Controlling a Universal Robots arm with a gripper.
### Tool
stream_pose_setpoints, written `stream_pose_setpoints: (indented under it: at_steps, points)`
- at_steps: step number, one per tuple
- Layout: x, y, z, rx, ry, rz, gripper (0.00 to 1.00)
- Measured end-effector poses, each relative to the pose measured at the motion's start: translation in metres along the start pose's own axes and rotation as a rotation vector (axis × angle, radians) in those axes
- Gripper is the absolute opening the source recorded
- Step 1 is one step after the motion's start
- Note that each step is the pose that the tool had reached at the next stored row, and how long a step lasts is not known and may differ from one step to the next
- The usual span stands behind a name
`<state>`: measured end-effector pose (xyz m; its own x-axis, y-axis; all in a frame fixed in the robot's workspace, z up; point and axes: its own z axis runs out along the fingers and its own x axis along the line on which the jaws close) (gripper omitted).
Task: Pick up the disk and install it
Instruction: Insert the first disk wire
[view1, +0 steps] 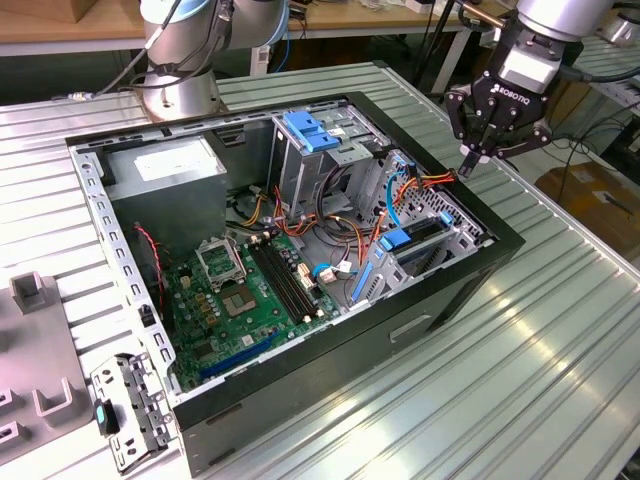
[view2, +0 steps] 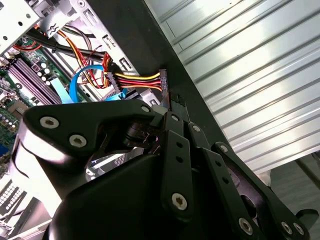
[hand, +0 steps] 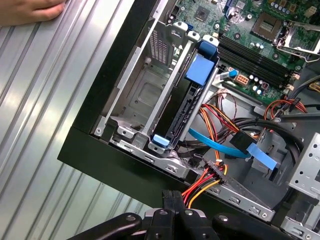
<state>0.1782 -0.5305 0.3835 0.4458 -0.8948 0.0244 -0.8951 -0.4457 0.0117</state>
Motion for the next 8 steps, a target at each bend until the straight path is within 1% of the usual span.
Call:
stream_pose_setpoints:
  at_steps: [5, 6, 8]
  points:
    - [0.0001, -0.0001, 0.0001, 0.0000, 0.0000, 0.000, 0.11]
    - [0.0001, -0.0002, 0.0001, 0.0000, 0.0000, 0.000, 0.17]
    - [0.0001, -0.0002, 0.0001, 0.0000, 0.0000, 0.000, 0.17]
